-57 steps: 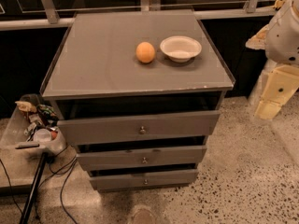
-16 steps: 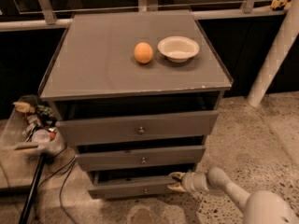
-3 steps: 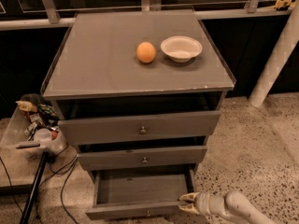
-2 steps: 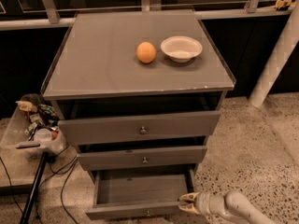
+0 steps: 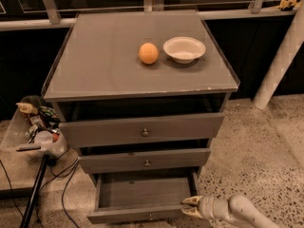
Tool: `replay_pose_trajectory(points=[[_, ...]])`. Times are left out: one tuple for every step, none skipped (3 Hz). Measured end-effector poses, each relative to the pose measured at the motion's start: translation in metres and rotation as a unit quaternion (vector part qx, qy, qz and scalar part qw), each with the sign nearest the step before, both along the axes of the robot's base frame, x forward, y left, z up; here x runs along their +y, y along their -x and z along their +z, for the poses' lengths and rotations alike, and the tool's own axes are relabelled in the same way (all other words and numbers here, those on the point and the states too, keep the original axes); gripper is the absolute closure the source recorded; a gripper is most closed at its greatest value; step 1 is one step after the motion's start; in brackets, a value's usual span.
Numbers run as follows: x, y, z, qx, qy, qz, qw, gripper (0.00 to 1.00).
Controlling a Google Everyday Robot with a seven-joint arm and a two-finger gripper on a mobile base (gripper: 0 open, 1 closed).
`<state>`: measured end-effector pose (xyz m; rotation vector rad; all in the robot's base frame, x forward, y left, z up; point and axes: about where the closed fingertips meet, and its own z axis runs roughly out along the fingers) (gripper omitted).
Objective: Open bottom drawer
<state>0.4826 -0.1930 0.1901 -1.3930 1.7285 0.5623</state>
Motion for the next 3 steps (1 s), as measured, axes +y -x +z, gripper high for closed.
replay_pose_trajectory(points=[[0.0001, 0.0, 0.0, 0.0, 0.0, 0.0, 1.0, 0.11], [0.0001, 0.0, 0.0, 0.0, 0.0, 0.0, 1.0, 0.0], [0.0002, 0.0, 0.0, 0.0, 0.0, 0.0, 1.0, 0.0]])
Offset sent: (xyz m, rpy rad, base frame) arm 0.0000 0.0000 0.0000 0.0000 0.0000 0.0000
